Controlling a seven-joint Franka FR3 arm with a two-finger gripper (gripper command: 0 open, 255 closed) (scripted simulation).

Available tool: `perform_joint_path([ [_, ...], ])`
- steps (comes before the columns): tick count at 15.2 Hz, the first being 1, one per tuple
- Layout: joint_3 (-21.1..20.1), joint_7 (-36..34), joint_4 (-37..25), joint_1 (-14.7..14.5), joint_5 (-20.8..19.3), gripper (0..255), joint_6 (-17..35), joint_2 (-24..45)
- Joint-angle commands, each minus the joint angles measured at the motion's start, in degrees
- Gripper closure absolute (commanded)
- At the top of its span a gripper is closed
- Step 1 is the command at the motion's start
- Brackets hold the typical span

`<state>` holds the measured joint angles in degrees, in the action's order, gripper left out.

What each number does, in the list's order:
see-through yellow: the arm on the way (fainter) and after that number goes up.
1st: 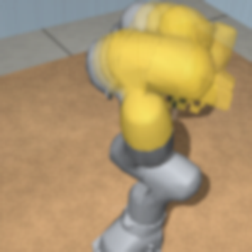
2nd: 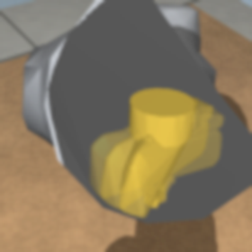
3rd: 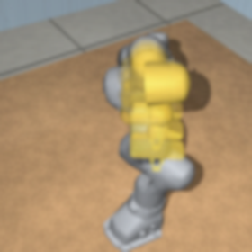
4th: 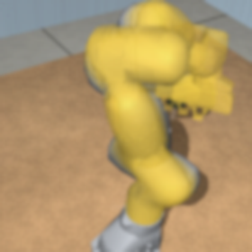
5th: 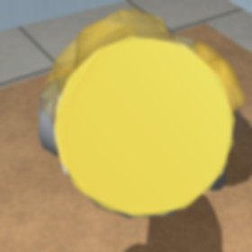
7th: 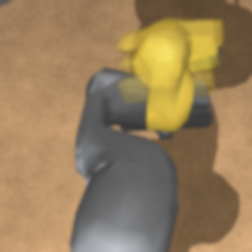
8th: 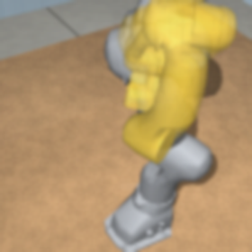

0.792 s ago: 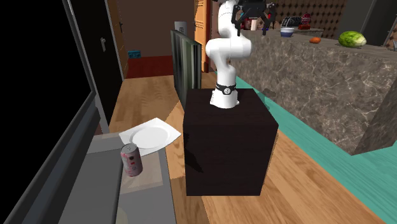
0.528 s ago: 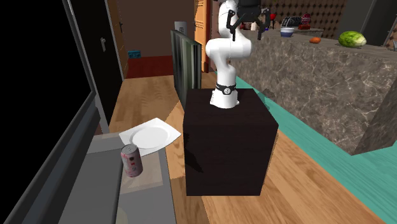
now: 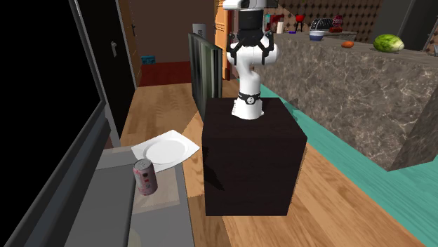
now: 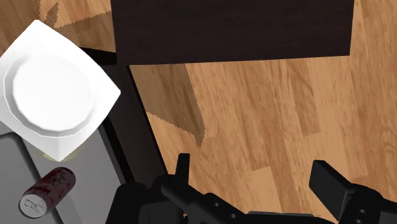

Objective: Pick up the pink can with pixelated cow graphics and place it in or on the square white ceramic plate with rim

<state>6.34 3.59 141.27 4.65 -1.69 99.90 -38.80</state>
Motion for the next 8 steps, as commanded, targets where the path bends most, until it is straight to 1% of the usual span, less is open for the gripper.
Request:
perform_joint_path([
  [1, 1.7, 1.9, 0.2, 0.6, -1.0, 0, 3.3, 2.9],
  [8, 8.0, 8.9, -1.0, 2.6, -3.2, 0, 13.6, 14.0],
])
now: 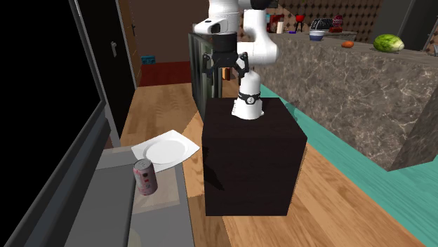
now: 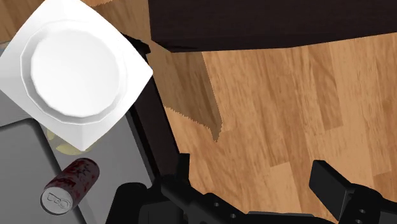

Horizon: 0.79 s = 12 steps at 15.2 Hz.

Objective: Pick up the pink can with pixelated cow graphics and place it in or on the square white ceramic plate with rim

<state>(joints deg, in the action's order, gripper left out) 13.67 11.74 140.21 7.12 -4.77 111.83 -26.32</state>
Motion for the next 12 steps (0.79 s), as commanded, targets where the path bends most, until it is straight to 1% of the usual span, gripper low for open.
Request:
perform_joint_path([
  [1, 1.5, 1.8, -0.4, 0.3, -0.2, 0, 3.1, 3.3],
  [4, 4.1, 5.1, -2.3, 0.8, 0.2, 0, 7.1, 9.0],
  [7, 6.4, 8.7, -4.9, 1.2, 1.4, 0, 10.7, 15.1],
  [12, 9.4, 15.4, -10.6, 2.2, 5.6, 0, 15.5, 26.0],
])
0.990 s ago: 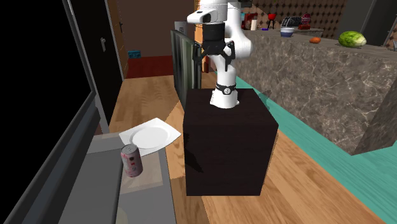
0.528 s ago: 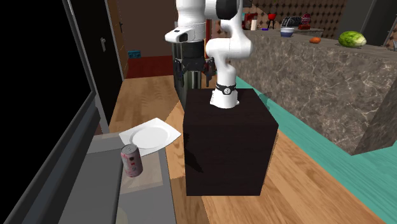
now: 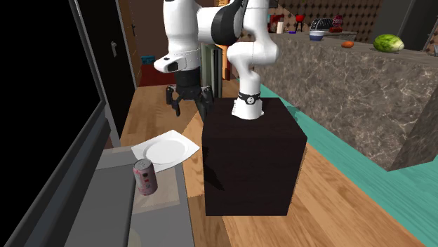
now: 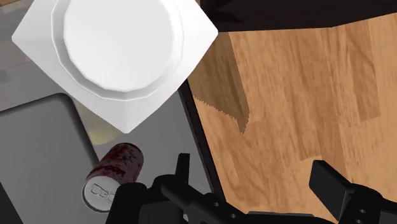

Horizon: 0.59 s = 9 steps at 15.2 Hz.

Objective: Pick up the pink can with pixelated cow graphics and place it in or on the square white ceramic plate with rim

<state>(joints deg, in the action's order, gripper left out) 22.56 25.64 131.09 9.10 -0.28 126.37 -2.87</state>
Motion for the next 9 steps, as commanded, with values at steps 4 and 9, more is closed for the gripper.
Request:
perform_joint_path([
  [4, 1.6, 7.2, -7.4, 2.1, 5.7, 0, 3.4, 11.6],
  [9, 0.9, 13.3, -16.4, 6.0, 11.4, 0, 4.7, 22.8],
])
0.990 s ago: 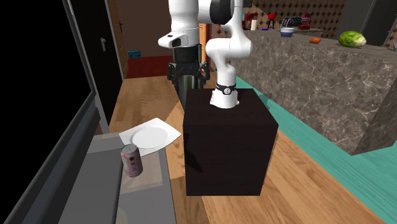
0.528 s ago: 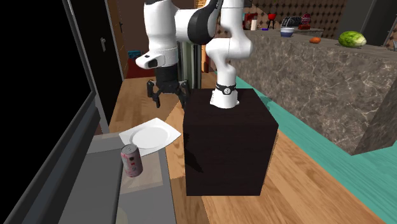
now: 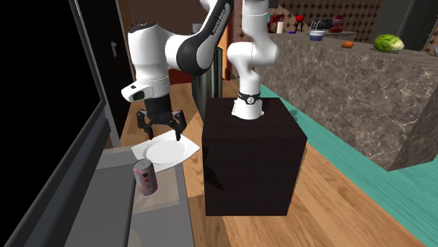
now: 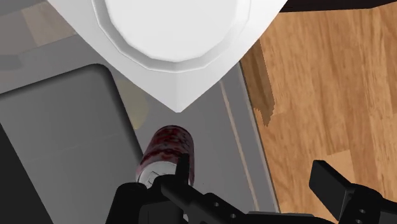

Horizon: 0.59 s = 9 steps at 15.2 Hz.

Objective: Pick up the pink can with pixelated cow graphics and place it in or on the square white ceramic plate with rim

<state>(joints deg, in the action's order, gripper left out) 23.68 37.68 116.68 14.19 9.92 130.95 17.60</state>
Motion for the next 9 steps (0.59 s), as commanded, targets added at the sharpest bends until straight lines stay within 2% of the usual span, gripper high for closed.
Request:
perform_joint_path([
  [1, -0.5, 2.3, -4.1, 1.8, 2.1, 0, 0.2, 4.5],
  [6, -2.2, 6.1, -15.6, 6.7, 5.9, 0, -0.6, 15.6],
  [9, -2.7, 6.5, -16.0, 7.2, 6.4, 0, 0.4, 17.1],
])
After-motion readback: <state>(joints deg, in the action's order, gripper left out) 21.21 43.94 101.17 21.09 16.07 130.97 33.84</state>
